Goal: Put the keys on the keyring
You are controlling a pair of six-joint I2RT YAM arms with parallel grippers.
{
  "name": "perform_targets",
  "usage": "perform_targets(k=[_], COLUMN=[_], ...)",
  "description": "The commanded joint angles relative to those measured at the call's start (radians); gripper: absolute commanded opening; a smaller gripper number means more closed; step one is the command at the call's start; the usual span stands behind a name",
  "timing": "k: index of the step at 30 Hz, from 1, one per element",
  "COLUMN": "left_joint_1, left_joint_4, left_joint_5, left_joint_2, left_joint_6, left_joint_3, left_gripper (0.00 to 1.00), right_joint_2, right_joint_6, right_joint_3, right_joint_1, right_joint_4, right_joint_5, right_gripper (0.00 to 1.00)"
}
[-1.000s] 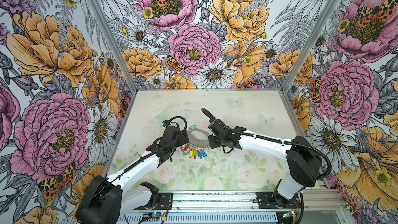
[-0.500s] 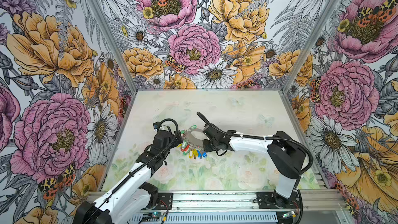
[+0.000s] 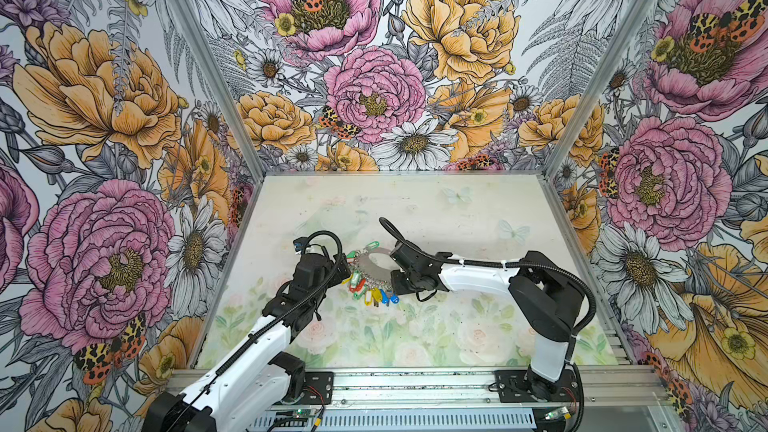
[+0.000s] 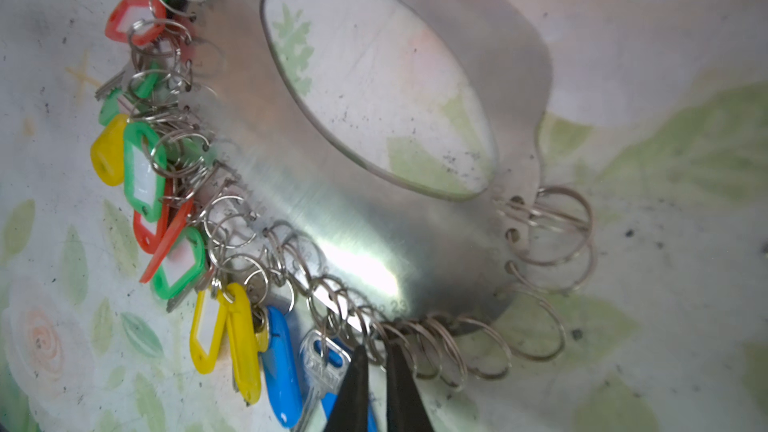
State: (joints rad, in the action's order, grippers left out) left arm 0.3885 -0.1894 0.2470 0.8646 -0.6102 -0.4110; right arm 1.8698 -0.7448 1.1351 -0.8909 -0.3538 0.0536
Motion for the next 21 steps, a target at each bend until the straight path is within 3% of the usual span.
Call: perform_targets(k=[1,14,21], left_joint_1=[-0.008,-0.010,-0.010], left_joint_4=[0.017,0.022,0.023], left_joint_5=[-0.001,-0.004,-0.004], left_joint_2=[-0.006,-0.010,-0.009], left_joint_6=[0.013,0.007,0.007], left_joint_3=[0.014,0.020,0.023], left_gripper=[0.99,0.99,0.99], right_joint_2=[0.020,0.057,0.068], right_joint_6=[-0.019,-0.009,-0.001], right_joint_3=[-0.001,0.029,0.041], right_joint_1=[-0.004,-0.003,-0.004], right_joint_4=[0.018,0.021,0.022], right_joint_5=[-0.024,-0.039,-0.043], right_gripper=[0.13,0.22,0.19])
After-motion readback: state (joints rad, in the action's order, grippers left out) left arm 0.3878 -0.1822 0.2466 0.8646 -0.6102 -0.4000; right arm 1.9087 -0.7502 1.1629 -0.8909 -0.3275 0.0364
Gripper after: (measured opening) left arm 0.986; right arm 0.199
